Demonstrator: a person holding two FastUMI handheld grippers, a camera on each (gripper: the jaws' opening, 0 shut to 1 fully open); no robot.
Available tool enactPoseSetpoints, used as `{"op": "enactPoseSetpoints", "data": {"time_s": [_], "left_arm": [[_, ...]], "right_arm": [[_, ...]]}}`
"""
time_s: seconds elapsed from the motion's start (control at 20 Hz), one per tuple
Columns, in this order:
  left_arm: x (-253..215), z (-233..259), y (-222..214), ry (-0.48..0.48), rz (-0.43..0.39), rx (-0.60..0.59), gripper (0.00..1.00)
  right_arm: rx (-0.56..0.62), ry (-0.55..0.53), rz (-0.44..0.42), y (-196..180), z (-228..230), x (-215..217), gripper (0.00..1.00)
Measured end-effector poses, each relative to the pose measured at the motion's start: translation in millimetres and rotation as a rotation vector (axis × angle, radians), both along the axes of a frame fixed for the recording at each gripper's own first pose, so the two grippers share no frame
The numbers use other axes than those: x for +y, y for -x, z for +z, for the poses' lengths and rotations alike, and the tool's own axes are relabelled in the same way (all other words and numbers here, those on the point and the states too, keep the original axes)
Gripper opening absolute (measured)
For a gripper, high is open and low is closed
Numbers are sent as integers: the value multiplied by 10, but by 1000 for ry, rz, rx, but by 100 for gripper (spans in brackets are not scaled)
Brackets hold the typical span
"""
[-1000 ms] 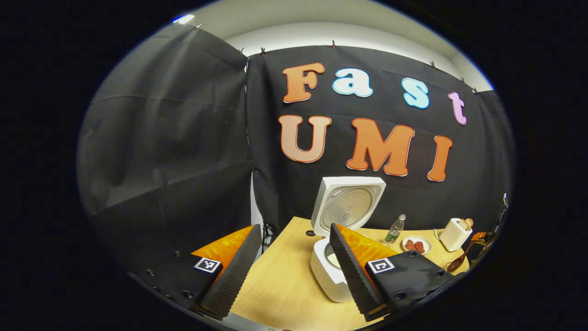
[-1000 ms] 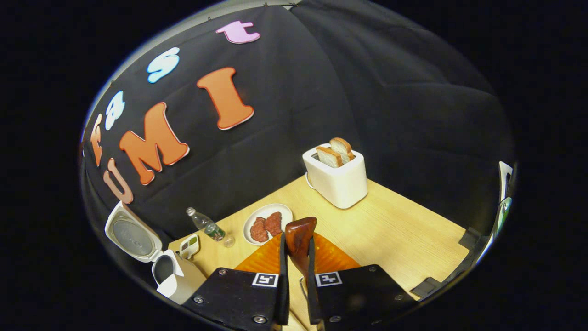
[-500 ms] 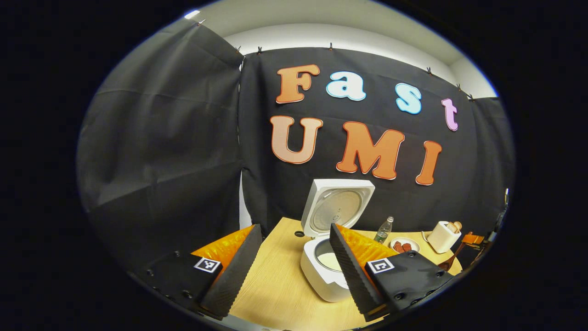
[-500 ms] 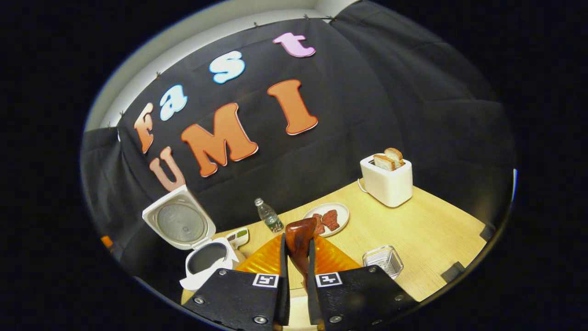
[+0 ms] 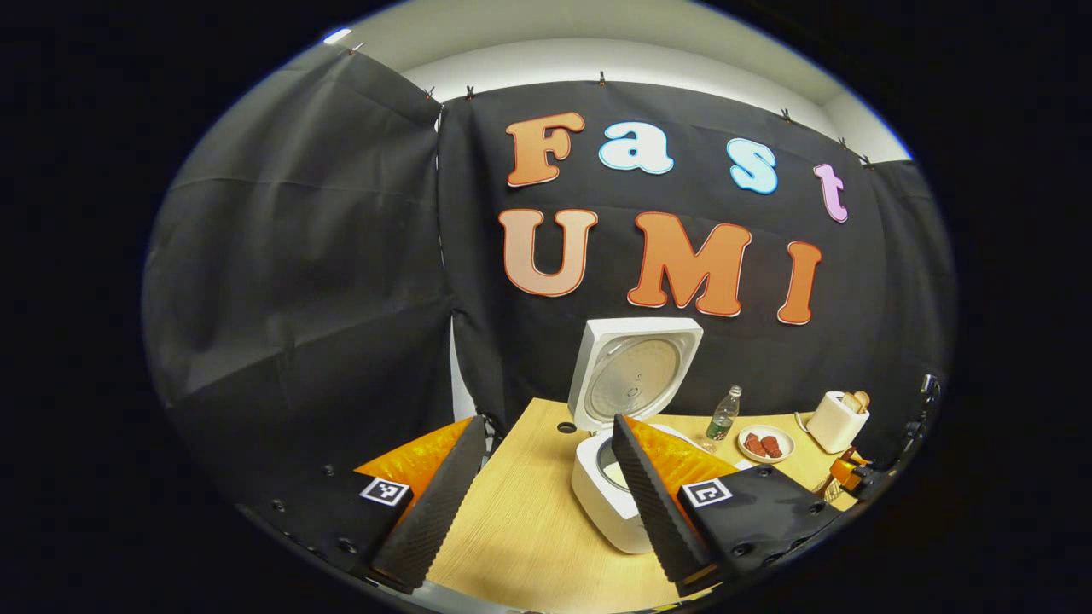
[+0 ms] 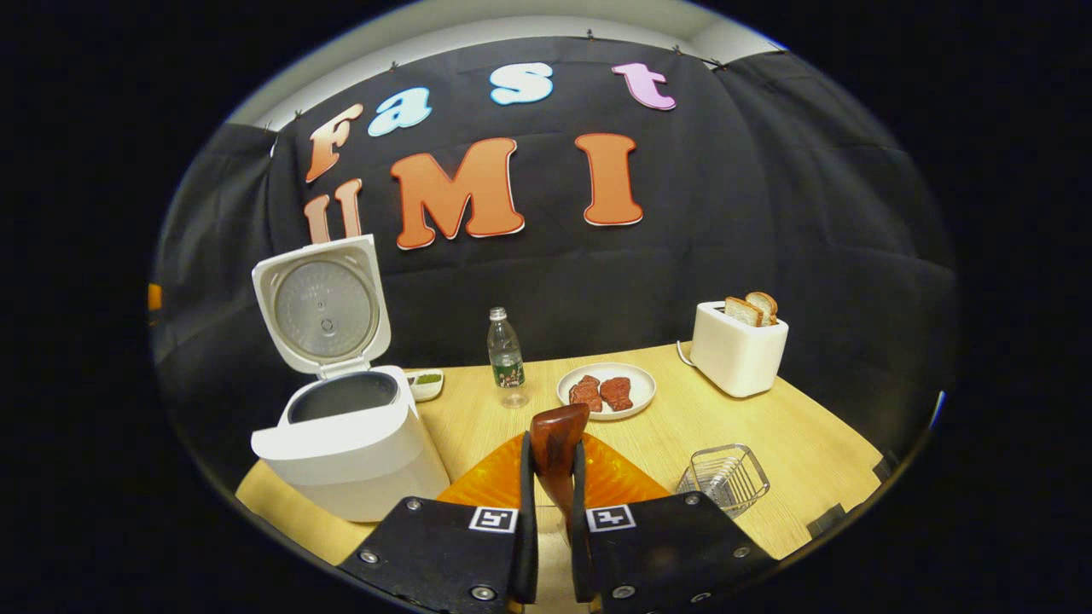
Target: Close the left gripper, press the button to open the rice cooker; take a wooden spoon from the chopstick holder with the right hand, scoop a spoonful of rice and pour it into the rice cooker, then put the wooden spoon back into the chopstick holder.
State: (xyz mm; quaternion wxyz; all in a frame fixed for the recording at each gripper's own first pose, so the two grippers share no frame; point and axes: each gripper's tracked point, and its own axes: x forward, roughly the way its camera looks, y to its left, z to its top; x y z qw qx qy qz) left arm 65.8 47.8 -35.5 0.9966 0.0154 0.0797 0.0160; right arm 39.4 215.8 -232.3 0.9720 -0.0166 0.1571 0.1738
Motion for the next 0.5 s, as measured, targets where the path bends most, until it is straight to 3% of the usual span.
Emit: {"op": "enactPoseSetpoints", "data": {"time_s": [0.05, 0.1, 0.25, 0.5], "left_arm": [[3, -28, -12, -2, 2, 6, 100], [7, -73, -16, -8, 2, 13, 100], [64, -93, -42, -60, 7, 11, 100], [175, -128, -7, -36, 15, 7, 100]], "right_arm": [[-17, 18, 3, -7, -41, 10, 10], [-32, 52, 10, -6, -95, 7, 15], [-49, 135, 58, 121, -271, 41, 16], [61, 7, -12, 292, -413, -129, 16]]}}
